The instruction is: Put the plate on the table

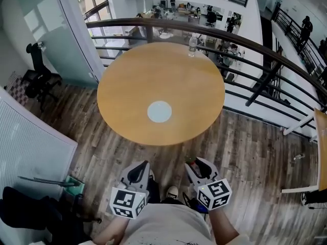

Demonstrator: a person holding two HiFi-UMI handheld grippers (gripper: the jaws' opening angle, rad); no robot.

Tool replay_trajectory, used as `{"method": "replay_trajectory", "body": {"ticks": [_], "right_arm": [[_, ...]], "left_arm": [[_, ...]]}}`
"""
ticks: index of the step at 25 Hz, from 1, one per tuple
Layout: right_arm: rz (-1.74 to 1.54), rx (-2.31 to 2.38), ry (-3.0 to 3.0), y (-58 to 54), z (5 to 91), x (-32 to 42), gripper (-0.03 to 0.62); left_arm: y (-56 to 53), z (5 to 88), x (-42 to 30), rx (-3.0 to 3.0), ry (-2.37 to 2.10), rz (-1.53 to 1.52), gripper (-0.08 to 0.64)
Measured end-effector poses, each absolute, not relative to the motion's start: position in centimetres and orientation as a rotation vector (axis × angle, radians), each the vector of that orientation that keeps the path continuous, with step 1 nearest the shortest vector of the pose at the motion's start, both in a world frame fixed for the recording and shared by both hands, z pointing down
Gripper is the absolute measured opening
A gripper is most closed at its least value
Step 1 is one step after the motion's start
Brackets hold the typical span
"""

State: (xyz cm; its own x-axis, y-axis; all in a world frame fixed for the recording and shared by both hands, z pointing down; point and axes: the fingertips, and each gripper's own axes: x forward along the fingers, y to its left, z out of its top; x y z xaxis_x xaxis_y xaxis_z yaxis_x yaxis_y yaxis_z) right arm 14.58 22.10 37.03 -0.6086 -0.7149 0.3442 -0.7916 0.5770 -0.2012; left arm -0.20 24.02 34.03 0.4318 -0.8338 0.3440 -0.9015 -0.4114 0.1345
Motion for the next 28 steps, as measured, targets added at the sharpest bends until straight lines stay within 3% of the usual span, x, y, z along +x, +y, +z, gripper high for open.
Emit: {"method": "replay_trajectory", "body": {"ticks": [28], "right_arm": [[0.445, 1.517, -2.443, 4.3, 37.6, 7.8, 0.158]], "left_arm": [[3.2, 35.9, -7.5, 2.531, -1.23, 0.28, 0.023]]}}
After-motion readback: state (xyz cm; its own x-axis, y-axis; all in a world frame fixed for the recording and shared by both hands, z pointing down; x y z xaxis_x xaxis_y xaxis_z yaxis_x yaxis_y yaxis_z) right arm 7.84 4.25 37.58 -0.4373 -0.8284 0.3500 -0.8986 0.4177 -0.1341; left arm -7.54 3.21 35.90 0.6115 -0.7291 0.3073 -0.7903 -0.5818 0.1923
